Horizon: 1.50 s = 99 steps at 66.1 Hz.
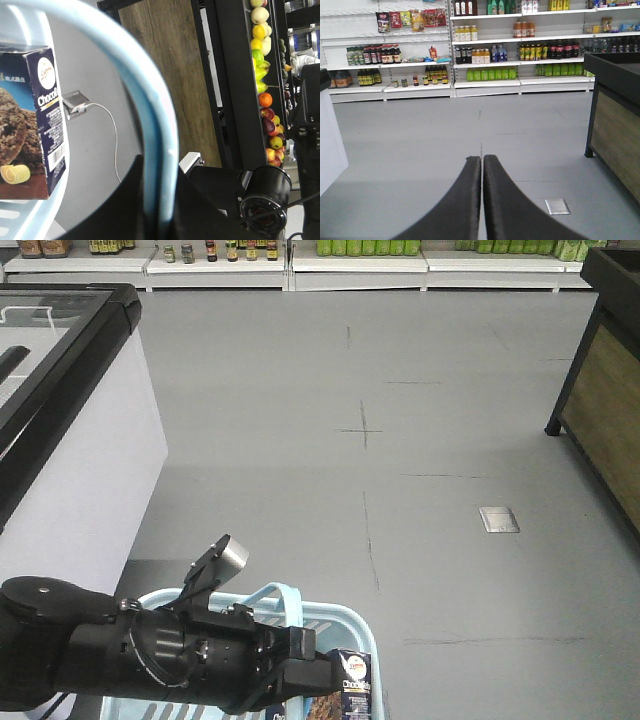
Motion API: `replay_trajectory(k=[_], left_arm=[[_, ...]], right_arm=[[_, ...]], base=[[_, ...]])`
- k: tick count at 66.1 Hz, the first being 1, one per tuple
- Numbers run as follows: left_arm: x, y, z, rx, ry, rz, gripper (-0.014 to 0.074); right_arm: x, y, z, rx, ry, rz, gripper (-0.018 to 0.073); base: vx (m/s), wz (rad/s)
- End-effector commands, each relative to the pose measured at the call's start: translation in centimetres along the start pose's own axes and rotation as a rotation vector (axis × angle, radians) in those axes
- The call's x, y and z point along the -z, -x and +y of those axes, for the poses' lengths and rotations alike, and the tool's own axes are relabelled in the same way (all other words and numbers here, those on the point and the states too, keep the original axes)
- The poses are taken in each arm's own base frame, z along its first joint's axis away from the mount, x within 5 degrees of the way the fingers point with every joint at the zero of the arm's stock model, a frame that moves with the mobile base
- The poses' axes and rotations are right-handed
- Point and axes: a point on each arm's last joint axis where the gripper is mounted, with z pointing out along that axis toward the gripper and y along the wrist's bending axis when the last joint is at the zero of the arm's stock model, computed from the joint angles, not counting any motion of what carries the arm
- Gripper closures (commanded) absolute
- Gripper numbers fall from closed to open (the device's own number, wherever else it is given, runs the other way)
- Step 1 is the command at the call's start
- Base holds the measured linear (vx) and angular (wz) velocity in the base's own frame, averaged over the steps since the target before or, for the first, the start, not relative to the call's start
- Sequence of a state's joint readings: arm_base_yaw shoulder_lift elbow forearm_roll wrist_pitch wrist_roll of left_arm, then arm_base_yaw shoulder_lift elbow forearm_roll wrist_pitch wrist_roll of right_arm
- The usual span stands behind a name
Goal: Left arm holds basket, right arm returns cookies
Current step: 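Hold the basket with the left gripper while driving forward down the aisle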
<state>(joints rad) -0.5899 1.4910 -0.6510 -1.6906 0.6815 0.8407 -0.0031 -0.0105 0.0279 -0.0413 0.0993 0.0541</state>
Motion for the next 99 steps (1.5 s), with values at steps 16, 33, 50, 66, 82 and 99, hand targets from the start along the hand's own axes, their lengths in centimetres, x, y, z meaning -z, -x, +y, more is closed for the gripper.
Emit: replay_trajectory(k=[16,33,50,66,82,99], left_arm=[[0.76,0.45,-2.37,0.009,-0.115,-0.032,0.0604],[0.76,0.45,-2.37,0.009,-0.115,-0.032,0.0604],[0.76,0.45,-2.37,0.009,-0.115,-0.032,0.0604],[0.76,0.45,-2.37,0.009,-0.115,-0.032,0.0604],[0.76,0.45,-2.37,0.009,-0.115,-0.032,0.0603],[0.76,0.45,-2.37,0.009,-0.115,-0.032,0.0603]], right_arm=[[0.11,0.71,0.01,0.012,-0.001,-0.09,0.0567],[0.11,0.71,0.01,0.012,-0.001,-0.09,0.0567],[0.11,0.71,0.01,0.012,-0.001,-0.09,0.0567],[0.11,0.71,0.01,0.012,-0.001,-0.09,0.0567],[0.11,0.71,0.01,0.012,-0.001,-0.09,0.0567],[0.11,0.71,0.01,0.012,-0.001,-0.09,0.0567]], base=[[0.3,-0.01],[0.31,0.02],[0.31,0.04],[0.31,0.05],[0.32,0.04],[0.33,-0.02]])
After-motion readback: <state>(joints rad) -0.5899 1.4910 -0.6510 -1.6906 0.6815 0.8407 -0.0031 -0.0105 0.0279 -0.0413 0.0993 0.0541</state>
